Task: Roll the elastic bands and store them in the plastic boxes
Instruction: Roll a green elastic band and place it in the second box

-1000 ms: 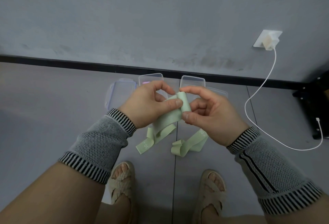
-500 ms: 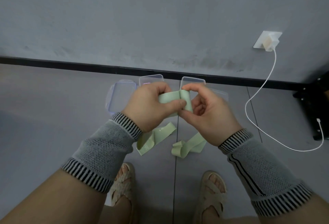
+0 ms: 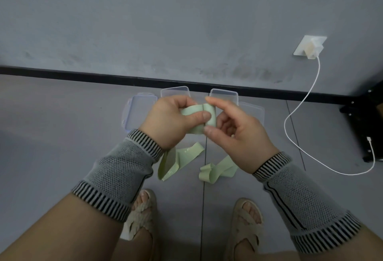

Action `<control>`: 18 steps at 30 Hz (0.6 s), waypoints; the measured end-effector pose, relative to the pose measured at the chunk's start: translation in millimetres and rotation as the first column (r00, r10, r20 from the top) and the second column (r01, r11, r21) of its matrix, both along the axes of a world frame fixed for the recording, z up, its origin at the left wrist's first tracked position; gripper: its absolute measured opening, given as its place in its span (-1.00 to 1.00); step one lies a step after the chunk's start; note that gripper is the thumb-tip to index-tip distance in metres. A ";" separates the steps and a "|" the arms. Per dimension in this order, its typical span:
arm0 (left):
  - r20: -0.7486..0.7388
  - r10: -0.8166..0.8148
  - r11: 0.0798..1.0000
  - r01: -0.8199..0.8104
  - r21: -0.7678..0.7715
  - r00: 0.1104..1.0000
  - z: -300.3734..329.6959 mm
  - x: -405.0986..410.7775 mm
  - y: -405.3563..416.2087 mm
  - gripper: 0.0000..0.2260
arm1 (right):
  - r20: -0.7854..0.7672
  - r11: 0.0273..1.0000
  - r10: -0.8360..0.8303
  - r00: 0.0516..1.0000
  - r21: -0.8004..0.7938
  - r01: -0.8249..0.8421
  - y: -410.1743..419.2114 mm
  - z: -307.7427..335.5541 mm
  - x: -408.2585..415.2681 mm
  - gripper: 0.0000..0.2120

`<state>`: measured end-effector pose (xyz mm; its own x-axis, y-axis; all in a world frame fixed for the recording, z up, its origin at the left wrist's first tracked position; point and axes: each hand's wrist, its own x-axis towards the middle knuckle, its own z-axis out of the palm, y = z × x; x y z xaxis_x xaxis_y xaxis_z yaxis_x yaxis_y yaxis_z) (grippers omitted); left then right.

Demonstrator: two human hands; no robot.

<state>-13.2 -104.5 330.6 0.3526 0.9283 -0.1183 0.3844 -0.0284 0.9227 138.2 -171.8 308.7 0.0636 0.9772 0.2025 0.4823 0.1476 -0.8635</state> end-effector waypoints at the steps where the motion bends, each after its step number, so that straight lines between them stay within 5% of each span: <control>1: 0.045 -0.010 0.999 0.012 -0.036 0.999 0.2 -1.9 0.8 -0.85 | -0.068 1.000 0.012 0.998 -0.019 -0.013 -0.1 0.1 2.0 -0.54; 9: 0.056 -0.088 0.996 0.089 -0.017 0.995 1.4 -1.6 -2.0 -0.86 | -0.295 0.987 0.071 0.953 -0.120 -0.110 0.0 6.4 4.3 -0.60; 13: -0.139 0.003 0.988 0.018 0.152 0.990 1.3 2.3 -5.0 -0.87 | -0.229 0.990 0.024 0.973 -0.129 -0.055 1.8 4.6 4.5 -0.61; 18: -0.136 0.069 0.969 -0.034 0.244 0.988 2.7 5.4 -10.6 -0.83 | -0.097 0.996 -0.003 0.995 -0.085 -0.005 3.6 1.5 2.4 -0.65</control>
